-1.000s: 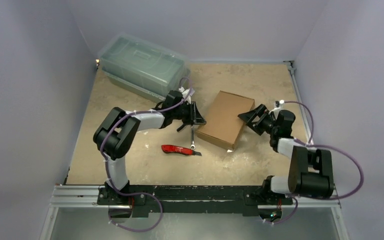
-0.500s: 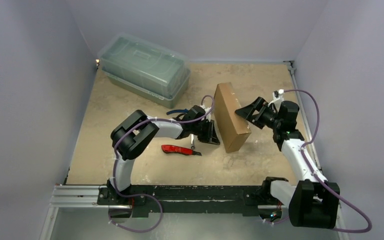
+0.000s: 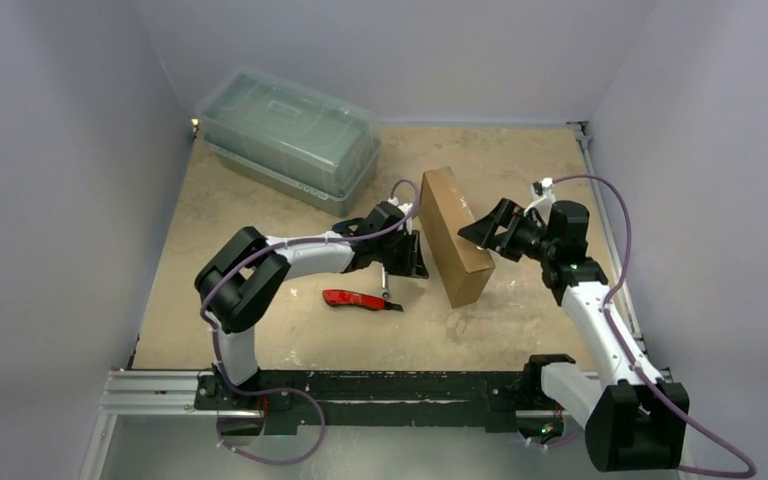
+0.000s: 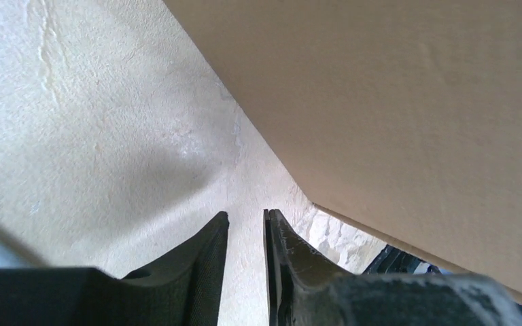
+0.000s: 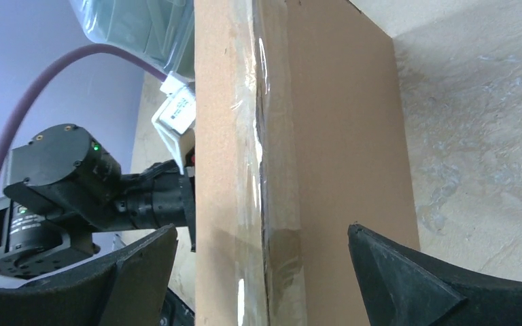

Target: Unpack the express box

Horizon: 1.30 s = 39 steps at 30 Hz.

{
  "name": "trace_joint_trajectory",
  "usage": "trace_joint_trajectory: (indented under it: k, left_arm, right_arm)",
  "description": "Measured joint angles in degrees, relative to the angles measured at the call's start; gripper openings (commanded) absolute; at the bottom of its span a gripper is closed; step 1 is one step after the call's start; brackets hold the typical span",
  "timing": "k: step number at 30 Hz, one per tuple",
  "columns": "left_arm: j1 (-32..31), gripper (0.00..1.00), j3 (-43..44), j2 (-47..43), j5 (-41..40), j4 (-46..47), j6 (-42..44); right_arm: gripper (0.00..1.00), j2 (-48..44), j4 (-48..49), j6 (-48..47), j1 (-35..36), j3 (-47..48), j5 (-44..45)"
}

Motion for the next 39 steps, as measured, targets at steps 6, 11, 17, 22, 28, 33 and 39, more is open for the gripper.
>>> trace_joint_trajectory:
  k: [6,11,17,22,28,33,39]
  left_arm:
    - [0.1,0.45,0.0,-4.4,-2.7,-3.0,1.6]
    - [0.3,0.57,-0.9,-7.2,-3.7,-3.3,1.9]
    - [0.3,0.73,-4.3,-15.2,-6.6,-6.4,3.0]
    - [0.4,0.76,-6.8,-25.3,-9.6,-11.0,4.2]
    - [0.4,0.77,-8.4,-36.2,-11.6,-17.2,4.6]
    - [0.4,0.78,-7.8,-43.6,-14.8,-24.0,4.5]
    - [0.4,0.80,-10.6,-51.6,-15.1,-23.6,1.7]
  right_arm:
    - [0.99,-6.9,-0.5,5.3,0.4,-1.9,-0.1]
    - [0.99,-13.0,0.0,11.8,0.7,-5.9,-0.1]
    - [0.99,-17.7,1.0,19.9,0.9,-10.1,-0.2]
    - [0.99,-19.1,2.8,24.8,1.4,-12.3,-1.4]
    - [0.99,-20.2,-2.0,21.9,1.9,-10.8,-1.5]
    - [0.99,-17.2,-15.5,7.5,1.9,3.1,4.8]
    - [0.99,-15.7,-18.5,-0.3,1.9,9.7,4.5]
